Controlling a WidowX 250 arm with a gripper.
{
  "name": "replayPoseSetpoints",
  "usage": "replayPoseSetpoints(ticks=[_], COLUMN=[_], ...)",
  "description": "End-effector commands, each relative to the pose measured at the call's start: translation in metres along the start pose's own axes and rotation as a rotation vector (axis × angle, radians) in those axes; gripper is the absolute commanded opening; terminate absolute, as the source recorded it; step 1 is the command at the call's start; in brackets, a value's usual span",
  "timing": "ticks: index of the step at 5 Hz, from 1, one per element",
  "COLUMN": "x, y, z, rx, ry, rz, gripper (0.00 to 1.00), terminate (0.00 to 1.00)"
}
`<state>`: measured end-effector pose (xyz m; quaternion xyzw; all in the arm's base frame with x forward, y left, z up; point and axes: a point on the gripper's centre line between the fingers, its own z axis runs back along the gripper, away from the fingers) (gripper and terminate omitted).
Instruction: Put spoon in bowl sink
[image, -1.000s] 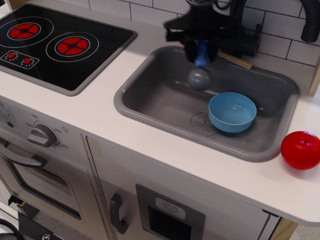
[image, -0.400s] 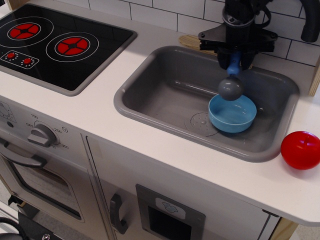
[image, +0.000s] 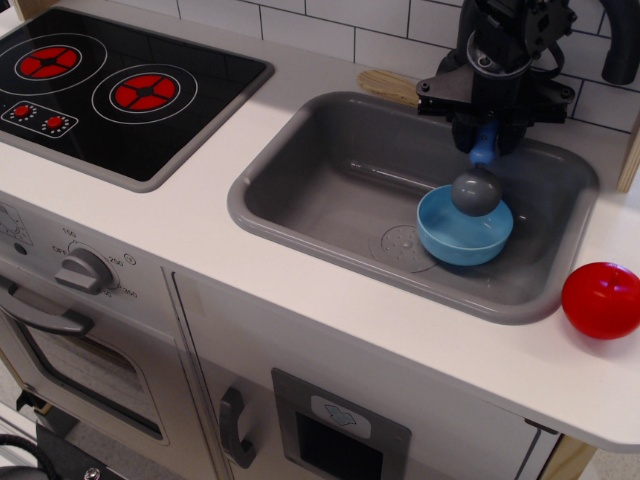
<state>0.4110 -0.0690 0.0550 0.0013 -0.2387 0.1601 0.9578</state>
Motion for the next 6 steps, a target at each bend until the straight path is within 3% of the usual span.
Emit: replayPoseSetpoints(ticks=[1, 3, 5, 6], x=[0.01, 0.017, 0.017, 0.017], y=[0.005, 0.017, 0.017, 0.017], z=[0.024, 0.04, 0.04, 0.04], rx=[-0.016, -0.035, -0.035, -0.035], ry=[-0.061, -0.059, -0.059, -0.059], rz=[0.052, 0.104, 0.104, 0.104], gripper=[1.0, 1.0, 1.0, 1.0], terminate=[0.0, 0.0, 0.0, 1.0])
